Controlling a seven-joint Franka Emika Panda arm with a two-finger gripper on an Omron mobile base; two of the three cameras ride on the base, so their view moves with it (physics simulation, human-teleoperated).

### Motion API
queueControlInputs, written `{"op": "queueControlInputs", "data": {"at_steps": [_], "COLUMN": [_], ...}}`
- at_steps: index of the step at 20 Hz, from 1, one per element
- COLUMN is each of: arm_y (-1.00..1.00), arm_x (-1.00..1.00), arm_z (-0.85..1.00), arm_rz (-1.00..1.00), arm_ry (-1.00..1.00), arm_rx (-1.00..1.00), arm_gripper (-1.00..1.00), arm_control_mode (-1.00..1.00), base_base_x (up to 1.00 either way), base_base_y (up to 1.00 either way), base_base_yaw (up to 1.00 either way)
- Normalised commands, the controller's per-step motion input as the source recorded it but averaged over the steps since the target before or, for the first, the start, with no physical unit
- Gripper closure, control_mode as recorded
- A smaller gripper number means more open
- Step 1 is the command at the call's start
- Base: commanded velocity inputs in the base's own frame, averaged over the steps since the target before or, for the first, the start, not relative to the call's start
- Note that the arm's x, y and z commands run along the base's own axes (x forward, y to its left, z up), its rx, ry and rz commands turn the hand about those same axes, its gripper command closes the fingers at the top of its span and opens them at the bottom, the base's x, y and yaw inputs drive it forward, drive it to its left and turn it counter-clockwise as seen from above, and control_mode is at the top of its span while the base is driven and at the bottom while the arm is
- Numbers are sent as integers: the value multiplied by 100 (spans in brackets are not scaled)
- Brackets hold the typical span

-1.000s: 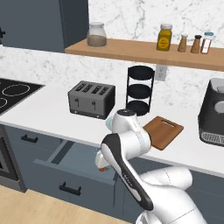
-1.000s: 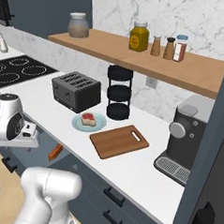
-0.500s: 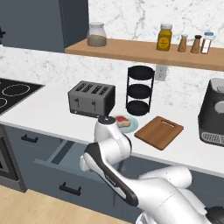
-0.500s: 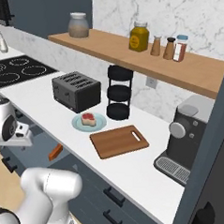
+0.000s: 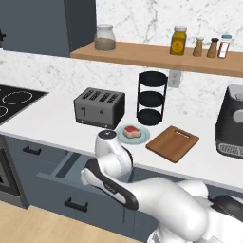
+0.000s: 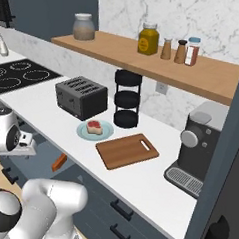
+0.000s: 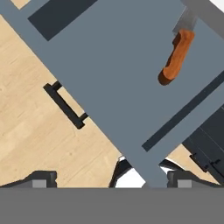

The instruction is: Pick up the knife from the drawer and place it on the cutting board. Then place the meat from the plate to the cutting board.

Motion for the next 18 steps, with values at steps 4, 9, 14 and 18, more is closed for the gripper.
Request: {"op": "queueControlInputs", "data": {"at_steps": [4,9,14,18], "arm_y": [0,0,2,0], "arm_x": [23,19,1,0], "arm_z": [-29,-28,-22,-10], "arm_rz": [0,0,3,7], "arm_ry": [-2,0,0,0], "arm_rx": [0,0,0,0], "arm_gripper": [-100,-100,-100,-100], "arm_control_mode": [-100,-100,-100,-100], "base_base_x": [0,0,0,0], "base_base_y": [0,0,0,0], "base_base_yaw": [0,0,0,0]}}
